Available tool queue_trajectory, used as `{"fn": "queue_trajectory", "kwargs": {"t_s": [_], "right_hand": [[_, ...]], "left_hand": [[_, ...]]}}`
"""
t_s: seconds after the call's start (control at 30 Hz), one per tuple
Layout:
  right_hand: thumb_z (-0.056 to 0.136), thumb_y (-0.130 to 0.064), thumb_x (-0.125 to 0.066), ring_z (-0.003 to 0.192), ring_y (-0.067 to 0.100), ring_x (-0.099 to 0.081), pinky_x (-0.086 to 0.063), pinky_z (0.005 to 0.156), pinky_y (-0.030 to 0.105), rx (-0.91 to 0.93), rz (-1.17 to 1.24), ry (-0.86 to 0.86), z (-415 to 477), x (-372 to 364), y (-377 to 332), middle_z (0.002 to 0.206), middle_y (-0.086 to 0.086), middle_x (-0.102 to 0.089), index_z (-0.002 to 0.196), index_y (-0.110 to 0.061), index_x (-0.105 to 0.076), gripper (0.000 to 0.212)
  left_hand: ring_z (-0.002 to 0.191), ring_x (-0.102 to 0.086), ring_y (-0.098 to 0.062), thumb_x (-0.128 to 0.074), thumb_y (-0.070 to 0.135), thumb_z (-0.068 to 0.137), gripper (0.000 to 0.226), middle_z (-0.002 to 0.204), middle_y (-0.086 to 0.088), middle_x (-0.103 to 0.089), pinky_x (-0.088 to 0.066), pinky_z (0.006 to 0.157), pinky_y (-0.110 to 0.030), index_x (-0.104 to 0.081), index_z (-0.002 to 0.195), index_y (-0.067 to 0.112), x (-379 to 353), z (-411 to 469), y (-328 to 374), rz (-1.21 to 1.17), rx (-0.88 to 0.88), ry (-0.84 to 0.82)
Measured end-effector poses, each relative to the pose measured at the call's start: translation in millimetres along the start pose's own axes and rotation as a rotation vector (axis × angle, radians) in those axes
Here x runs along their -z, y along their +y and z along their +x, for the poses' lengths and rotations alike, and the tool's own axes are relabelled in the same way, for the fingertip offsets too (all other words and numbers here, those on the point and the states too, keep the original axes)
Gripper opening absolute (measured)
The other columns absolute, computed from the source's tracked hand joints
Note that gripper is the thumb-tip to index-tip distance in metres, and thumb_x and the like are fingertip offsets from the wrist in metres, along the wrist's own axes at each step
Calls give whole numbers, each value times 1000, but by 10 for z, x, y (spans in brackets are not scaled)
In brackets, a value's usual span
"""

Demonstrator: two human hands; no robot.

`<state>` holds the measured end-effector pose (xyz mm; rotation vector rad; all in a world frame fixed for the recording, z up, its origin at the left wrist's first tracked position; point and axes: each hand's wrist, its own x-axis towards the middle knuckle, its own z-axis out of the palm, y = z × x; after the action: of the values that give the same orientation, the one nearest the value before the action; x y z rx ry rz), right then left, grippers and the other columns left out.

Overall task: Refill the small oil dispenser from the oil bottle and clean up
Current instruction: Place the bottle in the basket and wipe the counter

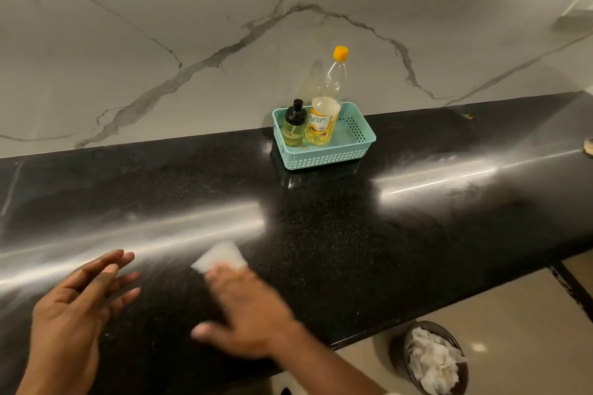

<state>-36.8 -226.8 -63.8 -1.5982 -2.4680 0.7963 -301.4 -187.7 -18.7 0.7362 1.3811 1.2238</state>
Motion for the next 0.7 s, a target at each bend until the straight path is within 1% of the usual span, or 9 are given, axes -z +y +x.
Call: {"fn": "queue_trajectory", "kwargs": {"t_s": [0.03, 0.1, 0.2, 0.3, 0.37, 0.43, 0.5, 0.63, 0.7], "right_hand": [[97, -83, -26, 162, 23, -17, -18, 132, 46, -149, -21, 75, -215, 120, 373, 174, 8, -23, 166, -14, -21, 98], [98, -83, -20, 163, 22, -15, -13, 133, 43, -454, -103, 181, -668, 358, 1112, 176, 7, -19, 168, -15, -19, 98], [89, -84, -9, 164, 24, -5, -4, 134, 41, -833, -47, 223, -1197, 742, 1982, 177, 12, -7, 169, -9, -9, 109], [75, -97, 0, 165, 26, 0, -2, 133, 46, -1081, 106, 322, -1295, 1028, 2408, 177, 15, -1, 168, -5, -5, 131], [82, -93, -7, 164, 27, -1, -2, 133, 48, -1125, 196, 339, -992, 1084, 2392, 177, 16, -1, 168, -4, -5, 123], [97, -80, -21, 164, 30, -8, -8, 133, 48, -1013, 122, 307, -458, 1039, 2145, 176, 19, -9, 167, -1, -10, 106], [103, -73, -28, 162, 33, -15, -12, 132, 46, -795, 25, 246, 141, 892, 1707, 174, 22, -16, 166, 0, -16, 98], [91, -89, -26, 162, 33, -16, -15, 132, 46, -344, 15, 74, 1028, 350, 296, 175, 16, -14, 168, -8, -12, 112], [89, -91, -29, 162, 32, -16, -17, 132, 47, -45, 44, -65, 1217, -13, -498, 175, 16, -16, 167, -10, -14, 113]], "left_hand": [[100, -82, -20, -52, 10, 110, 31, 129, -9, -77, -69, 78, -35, -68, 135, 6, -5, 3, 18, 13, -12, -1], [99, -82, -19, -53, 10, 109, 31, 128, -8, -78, -68, 79, -34, -68, 136, 6, -4, -10, 50, 21, -7, 4], [98, -82, -18, -54, 9, 109, 30, 127, -8, -79, -68, 79, -33, -70, 134, 6, -17, -35, 113, 24, 18, 7], [98, -82, -20, -55, 7, 108, 28, 122, -6, -81, -68, 78, -33, -71, 131, 8, 45, -74, 95, 23, -3, 5], [102, -81, -24, -56, 6, 107, 28, 122, -7, -81, -69, 78, -33, -72, 130, 7, 94, -100, 73, 13, 1, 24], [107, -79, -29, -57, 6, 107, 28, 121, -7, -81, -69, 78, -32, -71, 131, 5, 169, -96, 30, -1, 9, 50], [112, -76, -33, -58, 7, 107, 28, 120, -7, -82, -68, 78, -32, -71, 131, 5, 220, -92, 19, -22, 23, 55], [108, -78, -27, -59, 8, 106, 27, 118, -6, -82, -68, 78, -31, -73, 128, 7, 295, -103, 97, -65, 8, 62], [100, -80, -22, -67, 16, 98, 32, 118, -6, -82, -68, 75, -29, -73, 128, 6, 326, -110, 137, -92, -28, 66]]}}
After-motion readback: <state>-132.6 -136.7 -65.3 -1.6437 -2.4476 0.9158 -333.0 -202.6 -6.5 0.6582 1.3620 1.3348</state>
